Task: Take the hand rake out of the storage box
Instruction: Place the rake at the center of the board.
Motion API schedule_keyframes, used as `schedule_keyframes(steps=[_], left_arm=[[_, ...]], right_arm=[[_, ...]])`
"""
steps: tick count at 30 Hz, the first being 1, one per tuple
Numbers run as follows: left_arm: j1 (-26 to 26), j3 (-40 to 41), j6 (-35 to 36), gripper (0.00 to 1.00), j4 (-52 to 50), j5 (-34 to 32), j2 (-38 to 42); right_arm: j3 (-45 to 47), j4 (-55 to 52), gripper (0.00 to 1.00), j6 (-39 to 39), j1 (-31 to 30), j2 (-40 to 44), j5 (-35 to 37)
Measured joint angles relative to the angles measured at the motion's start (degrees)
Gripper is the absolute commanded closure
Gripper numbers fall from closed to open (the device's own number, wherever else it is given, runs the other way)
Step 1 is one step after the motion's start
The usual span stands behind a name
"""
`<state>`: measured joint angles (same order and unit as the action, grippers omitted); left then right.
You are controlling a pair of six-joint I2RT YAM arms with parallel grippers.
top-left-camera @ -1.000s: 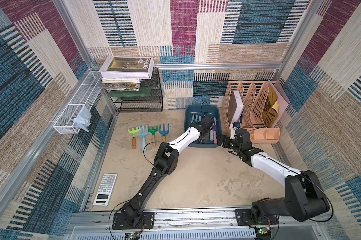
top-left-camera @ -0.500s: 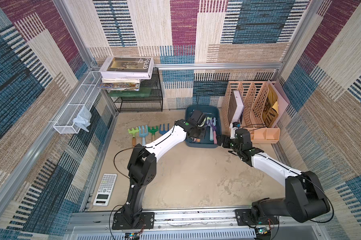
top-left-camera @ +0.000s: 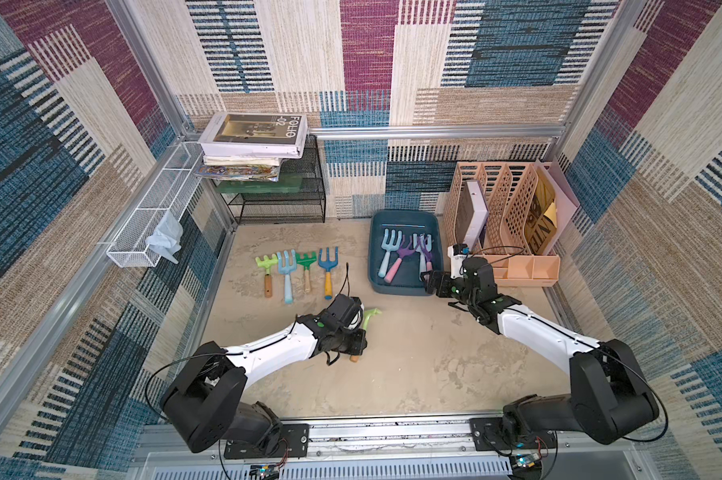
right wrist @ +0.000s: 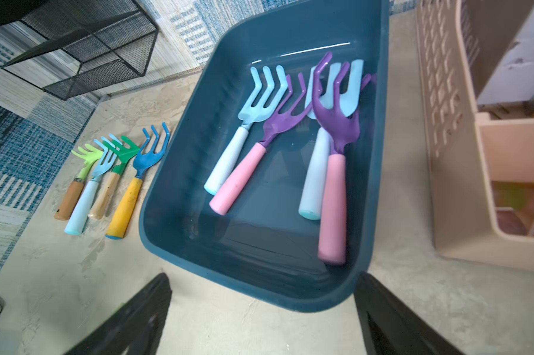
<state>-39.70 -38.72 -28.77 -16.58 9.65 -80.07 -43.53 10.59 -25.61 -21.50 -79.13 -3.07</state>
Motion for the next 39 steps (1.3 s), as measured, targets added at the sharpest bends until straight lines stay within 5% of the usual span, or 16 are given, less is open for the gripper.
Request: schedule_keyframes(steps=[3,8,13,26,39], left_arm=[[0.0,4.04,-2.08,0.94,4.15,-2.23,1.9],[0.0,7.26,-4.31,0.59,5.6,-6.25,4.81],[0.0,6.29,-5.81,0.46,0.72,-10.27,5.18],[-2.64,-8.66,-8.28,0.38,-12.92,-23.67,-2.93],[-5.55,-25.0,-10.23,0.44,-25.07,-37.75,-22.97]], right_arm=[[-0.13,-0.33,0.04,0.17,-0.46,0.15,0.92],[-0.11,-1.16,0.04,0.39,-0.57,0.55,2.03],[-0.11,-1.29,0.05,0.42,-0.57,0.55,2.54],[0.22,-1.29,0.04,0.61,0.13,0.42,2.82],[0.92,-1.22,0.04,0.66,0.79,0.15,2.8]])
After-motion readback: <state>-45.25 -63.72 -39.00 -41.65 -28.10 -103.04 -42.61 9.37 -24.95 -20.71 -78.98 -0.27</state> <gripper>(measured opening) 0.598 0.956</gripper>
